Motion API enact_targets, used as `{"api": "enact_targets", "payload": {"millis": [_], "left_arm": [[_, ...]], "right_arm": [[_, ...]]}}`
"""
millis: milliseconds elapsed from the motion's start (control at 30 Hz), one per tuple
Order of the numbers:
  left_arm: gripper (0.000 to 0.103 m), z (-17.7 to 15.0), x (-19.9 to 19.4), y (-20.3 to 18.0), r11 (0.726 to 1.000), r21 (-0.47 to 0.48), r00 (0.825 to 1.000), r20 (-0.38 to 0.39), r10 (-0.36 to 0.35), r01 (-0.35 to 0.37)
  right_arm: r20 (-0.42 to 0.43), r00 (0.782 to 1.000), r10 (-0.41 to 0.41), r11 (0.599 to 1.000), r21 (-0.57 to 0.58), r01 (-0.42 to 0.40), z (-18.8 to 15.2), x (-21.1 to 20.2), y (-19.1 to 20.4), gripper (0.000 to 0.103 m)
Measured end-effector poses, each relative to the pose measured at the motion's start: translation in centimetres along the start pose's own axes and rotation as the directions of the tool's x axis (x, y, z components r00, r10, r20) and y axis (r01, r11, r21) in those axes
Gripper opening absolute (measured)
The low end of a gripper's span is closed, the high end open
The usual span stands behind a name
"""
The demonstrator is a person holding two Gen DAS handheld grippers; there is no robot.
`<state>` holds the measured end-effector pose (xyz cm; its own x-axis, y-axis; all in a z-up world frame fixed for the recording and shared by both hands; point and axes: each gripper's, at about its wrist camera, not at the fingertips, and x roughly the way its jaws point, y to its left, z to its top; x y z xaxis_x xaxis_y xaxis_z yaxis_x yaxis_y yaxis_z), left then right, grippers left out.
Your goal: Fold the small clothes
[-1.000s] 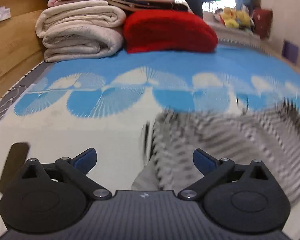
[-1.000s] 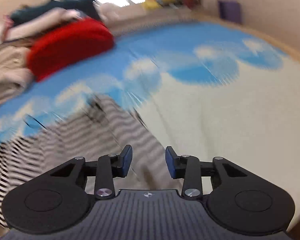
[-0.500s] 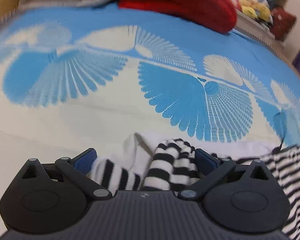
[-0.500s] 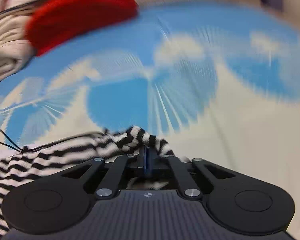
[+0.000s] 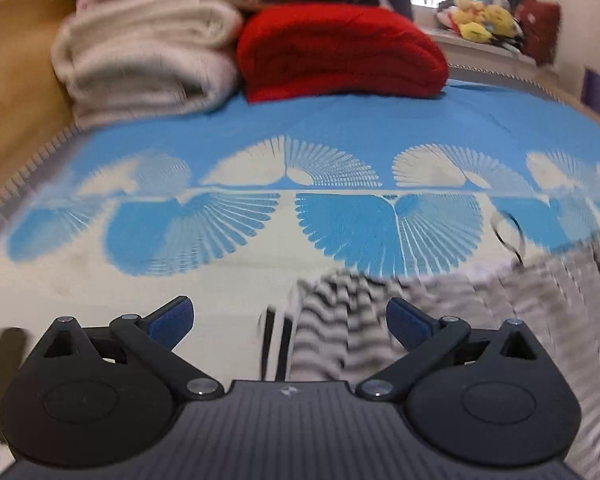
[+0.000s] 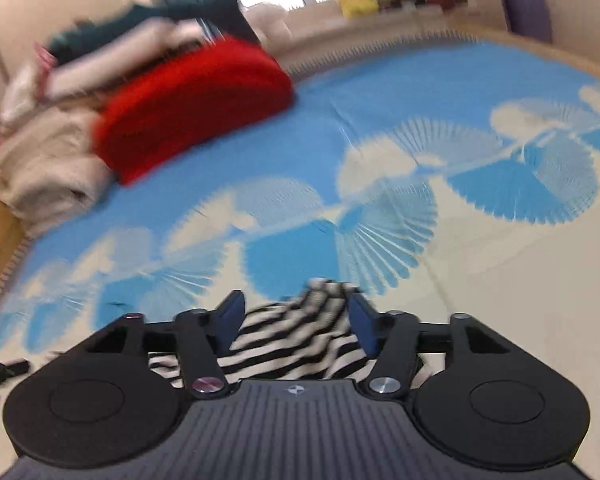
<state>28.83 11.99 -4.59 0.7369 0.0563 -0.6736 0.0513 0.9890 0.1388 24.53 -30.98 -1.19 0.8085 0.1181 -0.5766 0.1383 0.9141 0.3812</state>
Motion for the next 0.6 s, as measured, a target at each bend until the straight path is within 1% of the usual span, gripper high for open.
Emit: {"api": "enact_targets", "payload": {"millis": [33, 67, 100, 133, 167, 200, 300, 400, 467, 533, 600], "left_arm": [[0.103, -1.2, -1.7, -0.5, 1.0, 0.021, 1.0, 0.01, 0.01, -0.01], [0.103, -2.5, -3.2, -0.9, 0.999, 0.03, 1.0, 0.01, 0.01, -0.01], [0.103, -3.7, -4.4, -1.2, 0.999, 0.039, 1.0, 0.006, 0.006, -0.006], [0.103, -5.1, -5.6, -1.5, 0.999, 0.044, 1.0, 0.004, 0.004, -0.005], [0.103, -6.6, -6.8, -1.8, 0.999, 0.044, 1.0, 0.005, 0.008, -0.008], [0.103, -7.9, -7.7, -2.3, 0.999, 0.045, 1.0, 0.004, 0.014, -0.014], [0.103, -11.6, -10.0, -3.6, 0.999, 0.033, 1.0, -0.002, 0.007, -0.007], [0.103, -14.0, -11.2, -4.4, 1.0, 0.003, 1.0, -0.023, -0.017, 0.017], [0.103, -15.0, -12.0, -4.7, 1.0, -0.012, 1.0, -0.017, -0.02, 0.02], [0.103, -15.8, -12.5, -4.8, 1.0, -0.018, 1.0, -0.007, -0.022, 0.022], [0.103, -16.3, -12.7, -4.8, 1.0, -0.024, 1.0, -0.015, -0.017, 0.016]], "right_arm": [[0.022, 1.0, 0.021, 1.0, -0.003, -0.021, -1.2, -2.1, 0.5, 0.068], [0.036, 0.999, 0.033, 0.999, -0.013, -0.033, -2.5, -3.8, 0.9, 0.073], [0.05, 0.998, 0.038, 0.999, -0.03, -0.037, -4.2, -5.5, 1.2, 0.076], [0.065, 0.997, 0.034, 0.998, -0.055, -0.03, -6.3, -7.1, 1.4, 0.077], [0.078, 0.997, 0.02, 0.997, -0.079, -0.014, -8.1, -8.3, 1.5, 0.077], [0.084, 0.996, -0.012, 0.993, -0.117, 0.021, -10.3, -9.5, 1.7, 0.077], [0.06, 0.997, -0.054, 0.977, -0.205, 0.065, -14.2, -11.5, 2.3, 0.077], [0.096, 0.994, -0.046, 0.962, -0.263, 0.07, -16.3, -13.1, 3.1, 0.077], [0.107, 0.993, -0.054, 0.948, -0.307, 0.085, -17.3, -13.7, 3.3, 0.077], [0.099, 0.994, -0.051, 0.944, -0.321, 0.08, -17.9, -14.2, 3.4, 0.077], [0.097, 0.994, -0.046, 0.946, -0.316, 0.075, -18.1, -14.7, 2.9, 0.077]]}}
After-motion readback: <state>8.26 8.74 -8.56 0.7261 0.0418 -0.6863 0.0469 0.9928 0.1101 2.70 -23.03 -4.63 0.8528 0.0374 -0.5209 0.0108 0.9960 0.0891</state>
